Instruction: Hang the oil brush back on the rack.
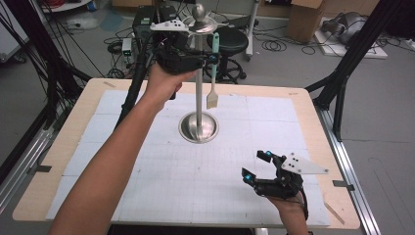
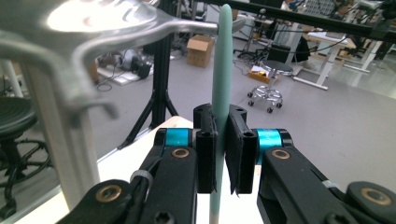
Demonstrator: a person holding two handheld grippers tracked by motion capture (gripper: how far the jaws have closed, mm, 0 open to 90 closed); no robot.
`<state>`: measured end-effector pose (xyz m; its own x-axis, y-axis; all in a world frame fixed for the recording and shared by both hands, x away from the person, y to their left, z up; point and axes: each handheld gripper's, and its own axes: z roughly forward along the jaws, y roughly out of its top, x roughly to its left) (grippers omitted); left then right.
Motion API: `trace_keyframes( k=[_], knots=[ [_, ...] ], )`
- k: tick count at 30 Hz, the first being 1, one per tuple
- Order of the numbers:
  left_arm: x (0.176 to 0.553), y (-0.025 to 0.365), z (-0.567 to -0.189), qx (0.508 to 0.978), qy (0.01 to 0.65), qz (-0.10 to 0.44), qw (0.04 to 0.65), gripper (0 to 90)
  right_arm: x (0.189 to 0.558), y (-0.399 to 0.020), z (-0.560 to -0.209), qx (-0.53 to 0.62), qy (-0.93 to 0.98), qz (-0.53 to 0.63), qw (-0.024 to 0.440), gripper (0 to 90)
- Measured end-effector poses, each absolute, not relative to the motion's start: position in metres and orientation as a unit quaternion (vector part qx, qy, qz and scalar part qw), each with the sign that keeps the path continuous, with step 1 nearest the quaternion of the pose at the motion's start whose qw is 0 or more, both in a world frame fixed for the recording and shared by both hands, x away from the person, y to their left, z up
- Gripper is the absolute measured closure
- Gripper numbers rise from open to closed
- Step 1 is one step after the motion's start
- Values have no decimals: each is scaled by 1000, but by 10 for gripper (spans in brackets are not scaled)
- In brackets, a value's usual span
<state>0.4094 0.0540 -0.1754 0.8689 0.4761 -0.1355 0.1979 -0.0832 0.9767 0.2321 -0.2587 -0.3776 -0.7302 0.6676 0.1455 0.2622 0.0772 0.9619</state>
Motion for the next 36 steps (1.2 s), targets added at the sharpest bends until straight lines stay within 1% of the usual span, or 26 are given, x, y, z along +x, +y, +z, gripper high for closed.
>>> trace_keyframes(
  k=[2, 6, 10, 11, 12, 15, 16, 17, 18, 19, 22, 23, 24, 25, 27, 29, 30, 32, 34, 35, 36],
  knots=[
    [408, 53, -177, 730, 223, 112, 637, 822, 232, -259, -378, 327, 714, 595, 169, 174],
    [408, 56, -182, 722, 230, 109, 644, 814, 231, -260, -378, 326, 711, 600, 168, 174],
    [408, 61, -185, 718, 238, 112, 645, 780, 230, -260, -377, 325, 709, 602, 170, 174],
    [408, 61, -185, 718, 238, 112, 645, 741, 230, -260, -377, 326, 709, 602, 169, 174],
    [407, 64, -187, 717, 242, 115, 643, 677, 230, -260, -377, 325, 709, 602, 170, 174],
    [404, 69, -189, 715, 244, 121, 644, 577, 229, -260, -377, 328, 710, 600, 167, 174],
    [402, 71, -190, 710, 245, 122, 649, 557, 229, -260, -377, 328, 710, 600, 167, 174],
    [400, 75, -192, 704, 244, 124, 655, 557, 229, -260, -377, 328, 710, 600, 168, 174],
    [397, 78, -193, 700, 244, 128, 659, 522, 230, -260, -378, 329, 710, 599, 169, 174],
    [395, 81, -194, 697, 242, 130, 662, 522, 230, -260, -378, 329, 710, 599, 169, 174],
    [385, 93, -200, 694, 231, 138, 668, 469, 229, -260, -378, 332, 708, 600, 170, 174],
    [381, 98, -203, 692, 226, 139, 671, 469, 229, -260, -378, 332, 708, 600, 170, 174],
    [376, 102, -206, 690, 221, 143, 674, 412, 229, -260, -378, 335, 707, 599, 171, 174],
    [372, 108, -210, 688, 218, 147, 676, 412, 229, -260, -378, 335, 707, 599, 171, 174],
    [360, 124, -223, 689, 211, 155, 676, 368, 229, -260, -380, 340, 705, 598, 174, 174],
    [356, 130, -227, 692, 211, 159, 672, 358, 229, -259, -380, 343, 706, 594, 177, 174],
    [349, 142, -235, 691, 216, 159, 672, 352, 229, -260, -381, 349, 708, 585, 186, 174],
    [346, 148, -239, 689, 214, 158, 674, 289, 228, -260, -381, 357, 706, 580, 194, 174],
    [340, 158, -249, 689, 218, 163, 672, 250, 227, -261, -381, 362, 706, 574, 203, 174],
    [337, 163, -253, 691, 219, 164, 669, 250, 227, -261, -381, 362, 706, 574, 203, 174],
    [333, 168, -258, 690, 224, 164, 668, 225, 226, -262, -381, 364, 706, 570, 209, 174]
  ],
)
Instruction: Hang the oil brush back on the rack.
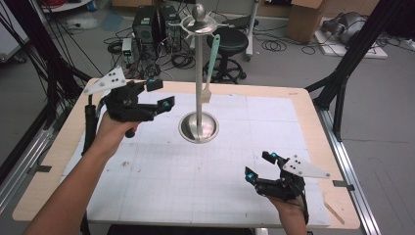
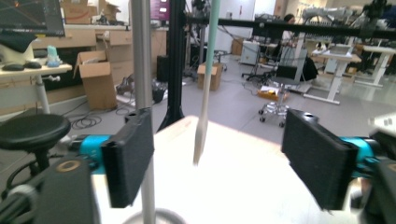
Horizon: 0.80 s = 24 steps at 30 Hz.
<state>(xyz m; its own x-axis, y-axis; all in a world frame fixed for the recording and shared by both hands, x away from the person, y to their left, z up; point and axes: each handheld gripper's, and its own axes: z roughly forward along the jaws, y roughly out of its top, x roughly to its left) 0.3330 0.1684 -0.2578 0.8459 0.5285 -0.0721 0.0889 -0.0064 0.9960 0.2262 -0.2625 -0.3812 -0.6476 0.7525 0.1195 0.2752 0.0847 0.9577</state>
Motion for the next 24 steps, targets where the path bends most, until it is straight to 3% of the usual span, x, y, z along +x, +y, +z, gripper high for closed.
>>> trace_keyframes(
  k=[2, 12, 24],
  knots=[
    [321, 184, -274, 685, 242, 164, 667, 142, 225, -266, -383, 369, 708, 562, 217, 174],
    [289, 238, -334, 669, 279, 186, 663, 147, 221, -272, -385, 382, 702, 556, 227, 174],
    [260, 261, -378, 669, 298, 205, 649, 159, 217, -272, -388, 387, 701, 554, 228, 174]
  ],
)
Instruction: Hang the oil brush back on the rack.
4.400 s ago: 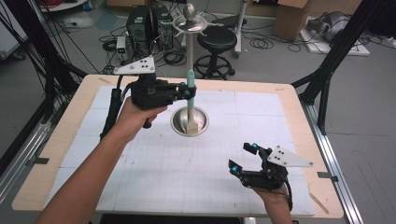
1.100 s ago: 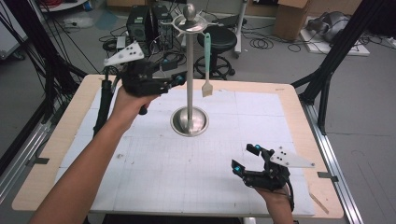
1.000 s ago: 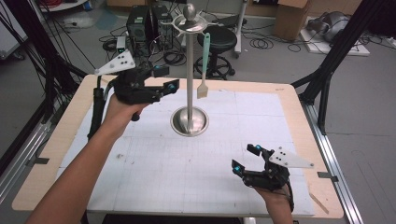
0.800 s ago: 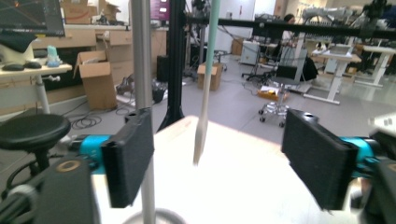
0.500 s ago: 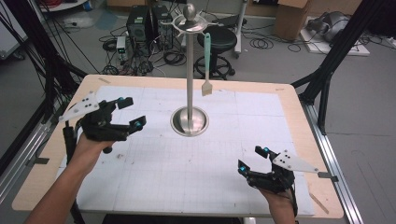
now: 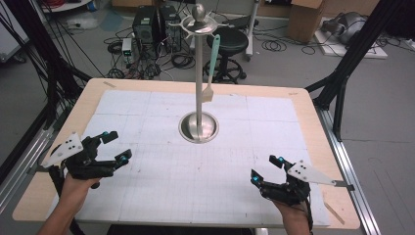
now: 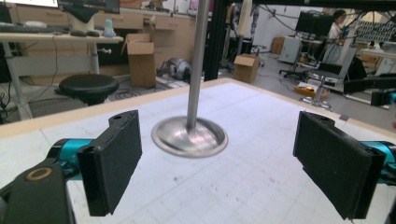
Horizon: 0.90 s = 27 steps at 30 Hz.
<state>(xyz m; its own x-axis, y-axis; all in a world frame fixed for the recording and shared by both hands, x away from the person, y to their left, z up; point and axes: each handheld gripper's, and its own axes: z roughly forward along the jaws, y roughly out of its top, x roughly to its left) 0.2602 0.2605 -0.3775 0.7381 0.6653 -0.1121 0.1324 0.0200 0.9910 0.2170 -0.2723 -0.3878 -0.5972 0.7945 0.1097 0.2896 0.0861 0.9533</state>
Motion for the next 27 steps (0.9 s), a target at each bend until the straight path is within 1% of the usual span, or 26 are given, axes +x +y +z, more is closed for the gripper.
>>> trace_keyframes(
  k=[6, 14, 27],
  knots=[
    [259, 263, -387, 672, 305, 199, 645, 159, 220, -268, -390, 385, 706, 550, 226, 174],
    [257, 266, -387, 662, 310, 197, 653, 159, 220, -268, -388, 384, 702, 553, 232, 174],
    [256, 269, -389, 664, 315, 197, 649, 160, 221, -269, -388, 384, 702, 553, 231, 174]
  ],
)
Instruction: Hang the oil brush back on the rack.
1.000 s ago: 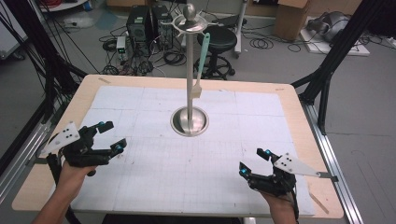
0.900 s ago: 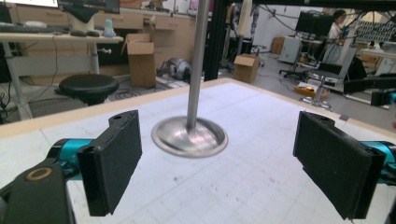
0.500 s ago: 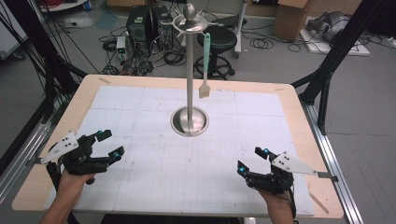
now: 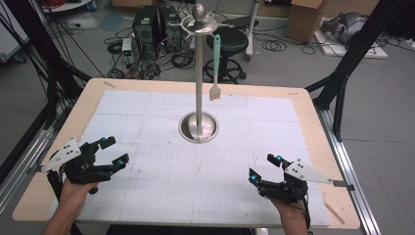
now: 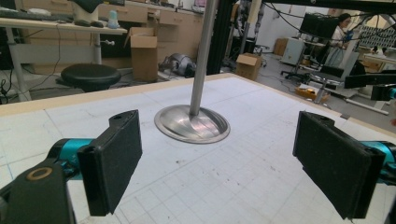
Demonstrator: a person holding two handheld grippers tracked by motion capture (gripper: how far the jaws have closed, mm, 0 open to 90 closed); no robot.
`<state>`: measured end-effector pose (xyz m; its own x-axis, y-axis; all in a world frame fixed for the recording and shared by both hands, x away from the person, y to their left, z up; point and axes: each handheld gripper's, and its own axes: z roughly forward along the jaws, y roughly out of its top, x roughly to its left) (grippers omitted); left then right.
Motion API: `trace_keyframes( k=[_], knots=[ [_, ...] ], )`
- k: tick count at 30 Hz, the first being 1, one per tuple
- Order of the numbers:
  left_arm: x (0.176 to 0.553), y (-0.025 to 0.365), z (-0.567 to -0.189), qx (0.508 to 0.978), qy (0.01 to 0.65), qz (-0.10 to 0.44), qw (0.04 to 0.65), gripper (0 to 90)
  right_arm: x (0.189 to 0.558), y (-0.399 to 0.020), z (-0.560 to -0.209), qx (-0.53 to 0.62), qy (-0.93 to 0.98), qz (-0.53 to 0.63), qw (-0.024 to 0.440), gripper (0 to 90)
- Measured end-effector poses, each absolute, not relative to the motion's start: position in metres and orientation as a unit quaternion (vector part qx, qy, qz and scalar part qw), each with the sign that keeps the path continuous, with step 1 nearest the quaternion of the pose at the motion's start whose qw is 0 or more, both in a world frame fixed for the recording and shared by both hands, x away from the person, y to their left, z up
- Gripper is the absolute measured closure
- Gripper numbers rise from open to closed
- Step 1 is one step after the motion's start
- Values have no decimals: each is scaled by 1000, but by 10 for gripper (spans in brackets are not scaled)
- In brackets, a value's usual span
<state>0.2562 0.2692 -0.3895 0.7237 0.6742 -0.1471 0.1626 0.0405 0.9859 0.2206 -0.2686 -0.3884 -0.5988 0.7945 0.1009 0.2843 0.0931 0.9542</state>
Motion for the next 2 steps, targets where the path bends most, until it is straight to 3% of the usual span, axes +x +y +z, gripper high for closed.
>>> trace_keyframes(
  k=[2],
  knots=[
    [256, 269, -390, 664, 315, 196, 649, 160, 221, -269, -389, 383, 702, 554, 231, 174]
  ],
)
